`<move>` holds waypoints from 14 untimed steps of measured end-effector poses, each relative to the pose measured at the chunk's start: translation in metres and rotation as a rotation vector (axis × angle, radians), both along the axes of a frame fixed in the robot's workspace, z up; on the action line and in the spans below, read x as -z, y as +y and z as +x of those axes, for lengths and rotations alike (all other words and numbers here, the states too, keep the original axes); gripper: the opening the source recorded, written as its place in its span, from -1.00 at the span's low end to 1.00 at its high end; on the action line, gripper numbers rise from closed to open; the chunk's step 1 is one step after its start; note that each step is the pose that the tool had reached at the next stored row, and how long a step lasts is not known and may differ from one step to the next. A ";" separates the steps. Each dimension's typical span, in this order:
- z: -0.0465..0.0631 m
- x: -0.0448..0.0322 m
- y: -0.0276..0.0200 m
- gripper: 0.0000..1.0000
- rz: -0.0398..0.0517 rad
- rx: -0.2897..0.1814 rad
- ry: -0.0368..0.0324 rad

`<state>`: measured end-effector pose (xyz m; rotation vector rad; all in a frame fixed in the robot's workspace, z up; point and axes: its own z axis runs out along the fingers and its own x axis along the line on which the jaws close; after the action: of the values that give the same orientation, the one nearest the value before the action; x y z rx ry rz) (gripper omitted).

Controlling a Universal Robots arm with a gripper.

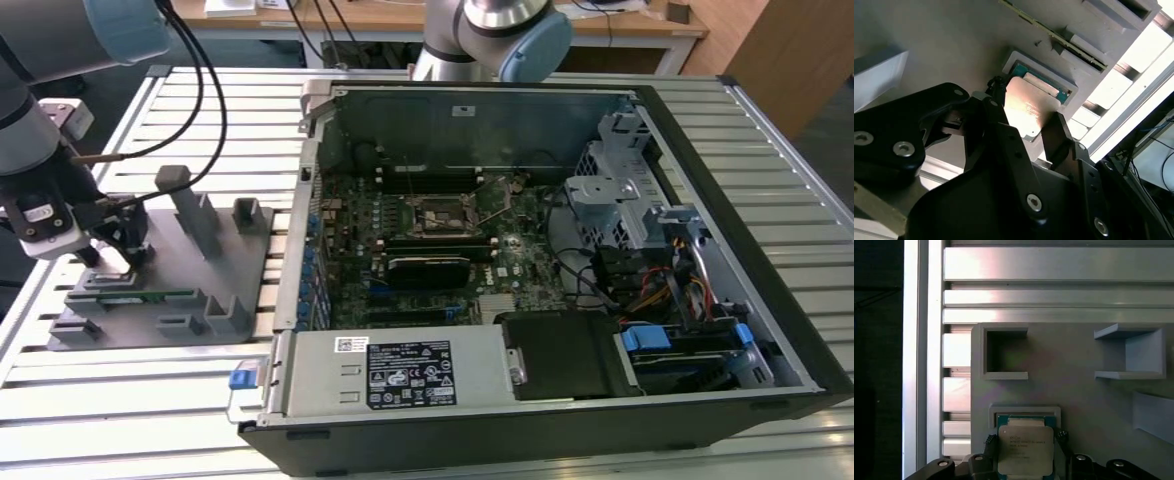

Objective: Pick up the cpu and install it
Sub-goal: 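Pick up the cpu and move it towards the insertion slot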

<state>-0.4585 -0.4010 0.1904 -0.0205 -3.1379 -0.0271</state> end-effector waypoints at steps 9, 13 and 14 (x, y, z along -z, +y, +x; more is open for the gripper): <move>0.000 -0.0041 0.0000 0.07 0.0001 -0.008 -0.0002; 0.000 -0.0052 0.0000 0.07 -0.0001 -0.022 0.0001; 0.000 -0.0059 0.0000 0.07 -0.0002 -0.024 0.0004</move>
<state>-0.4585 -0.4010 0.1964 0.0176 -3.1373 -0.0267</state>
